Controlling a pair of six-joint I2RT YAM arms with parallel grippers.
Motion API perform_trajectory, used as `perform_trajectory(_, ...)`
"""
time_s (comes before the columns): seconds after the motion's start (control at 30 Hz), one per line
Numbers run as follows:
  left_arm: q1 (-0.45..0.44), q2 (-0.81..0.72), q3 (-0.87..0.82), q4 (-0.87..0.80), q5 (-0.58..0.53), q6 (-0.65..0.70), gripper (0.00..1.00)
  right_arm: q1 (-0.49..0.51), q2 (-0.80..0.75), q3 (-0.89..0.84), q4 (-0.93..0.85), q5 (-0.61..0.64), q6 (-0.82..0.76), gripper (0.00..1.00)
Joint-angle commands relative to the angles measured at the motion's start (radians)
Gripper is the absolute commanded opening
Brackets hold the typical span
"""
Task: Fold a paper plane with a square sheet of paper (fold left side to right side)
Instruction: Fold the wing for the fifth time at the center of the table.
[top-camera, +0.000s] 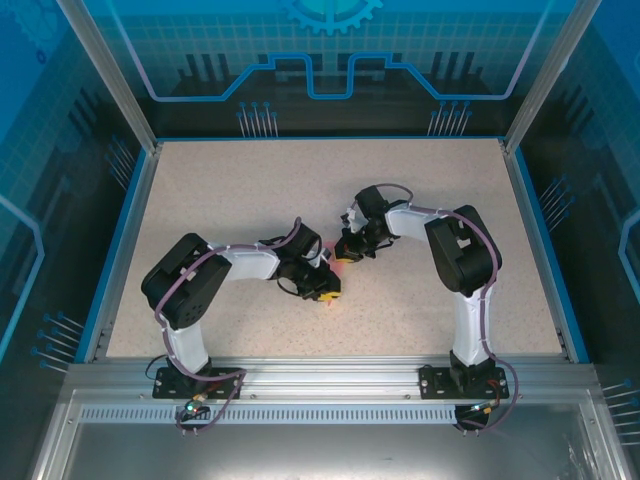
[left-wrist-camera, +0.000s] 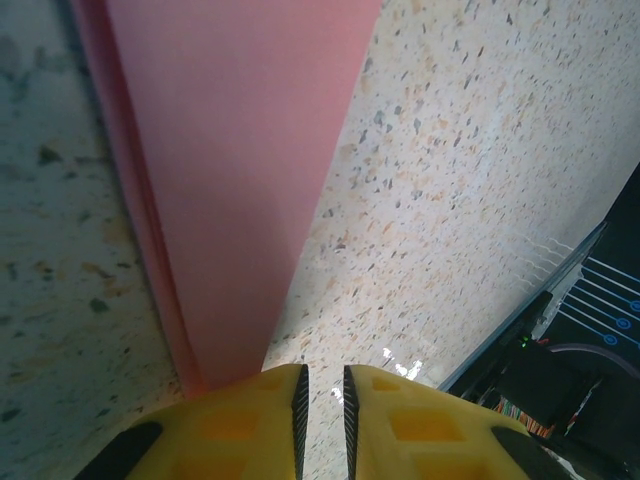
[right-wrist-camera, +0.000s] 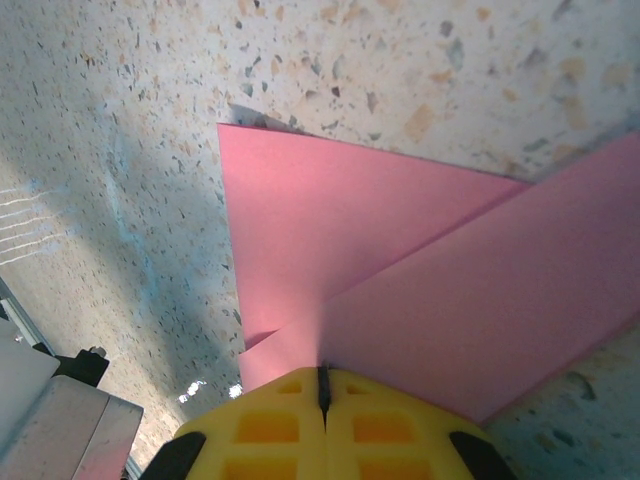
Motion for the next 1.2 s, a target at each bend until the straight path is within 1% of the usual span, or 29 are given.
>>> perform_trajectory(0.0,-0.006,0.015,-0.025,-0.043,-0.010,0.022,0.20,-0.001,0.051,0.001,-0.063,0.088,-0.014,0.03)
perform_trajectory(0.53,-0.006,0.009,-0.055,-0.037,-0.032,0.013,0.20,-0.002,0.059,0.013,-0.090,0.106,-0.021,0.03)
perform_trajectory(0.83,-0.005,-0.012,-0.099,-0.017,-0.035,-0.012,0.19,-0.009,0.064,0.021,-0.117,0.118,-0.029,0.03)
perform_trajectory(1.17,-0.004,-0.063,-0.164,-0.036,-0.024,-0.017,0.11,-0.010,0.067,0.033,-0.129,0.121,-0.031,0.03)
